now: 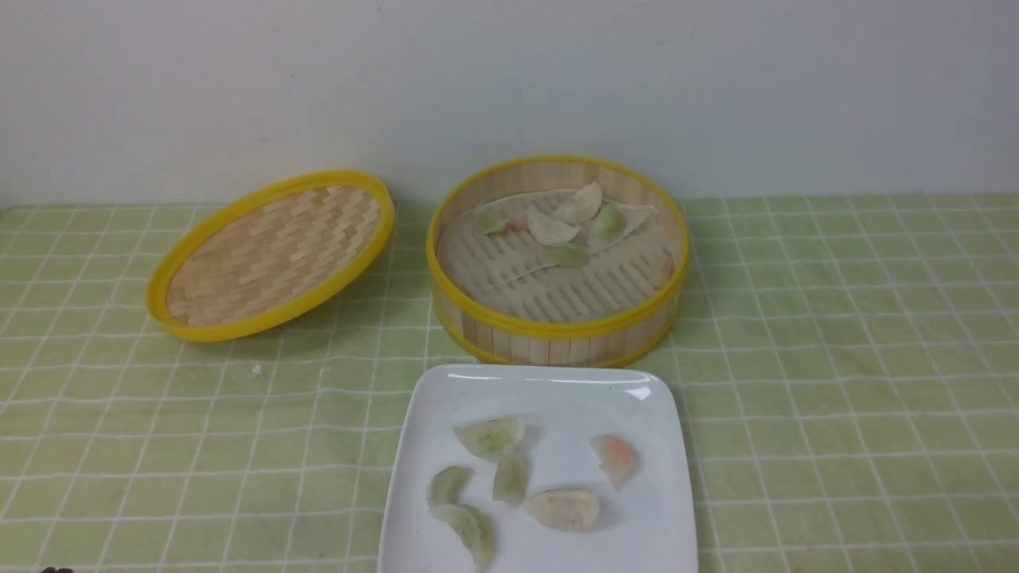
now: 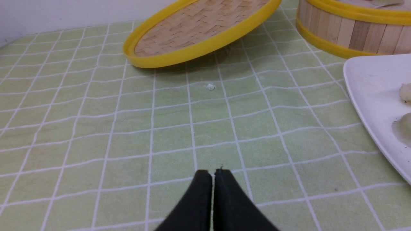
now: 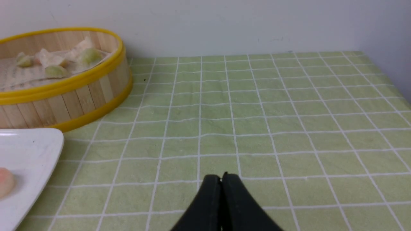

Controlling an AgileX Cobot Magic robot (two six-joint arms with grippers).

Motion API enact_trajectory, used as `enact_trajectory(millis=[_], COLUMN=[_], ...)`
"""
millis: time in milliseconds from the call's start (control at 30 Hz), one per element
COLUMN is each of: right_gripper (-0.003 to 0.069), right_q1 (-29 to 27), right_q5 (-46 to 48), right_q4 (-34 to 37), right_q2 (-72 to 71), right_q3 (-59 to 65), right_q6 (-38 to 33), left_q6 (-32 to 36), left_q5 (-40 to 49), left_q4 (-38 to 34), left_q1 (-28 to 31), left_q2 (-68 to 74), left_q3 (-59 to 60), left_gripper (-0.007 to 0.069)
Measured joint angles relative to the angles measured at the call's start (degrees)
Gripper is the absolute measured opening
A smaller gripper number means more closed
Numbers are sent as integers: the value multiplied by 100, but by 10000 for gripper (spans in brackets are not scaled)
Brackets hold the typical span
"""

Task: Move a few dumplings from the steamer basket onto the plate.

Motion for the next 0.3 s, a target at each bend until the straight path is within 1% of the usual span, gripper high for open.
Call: enact_trajectory(millis=[300], right_gripper=[-14], right_q1=[0], right_q5=[0], right_q4=[0], right_q2=[0], right_q3=[0], right_q6=[0], left_q6=[0], left_q5=[0], left_q4=[0], left_q1=[0], left_q2=[0], left_q3=[0], left_gripper=[-6])
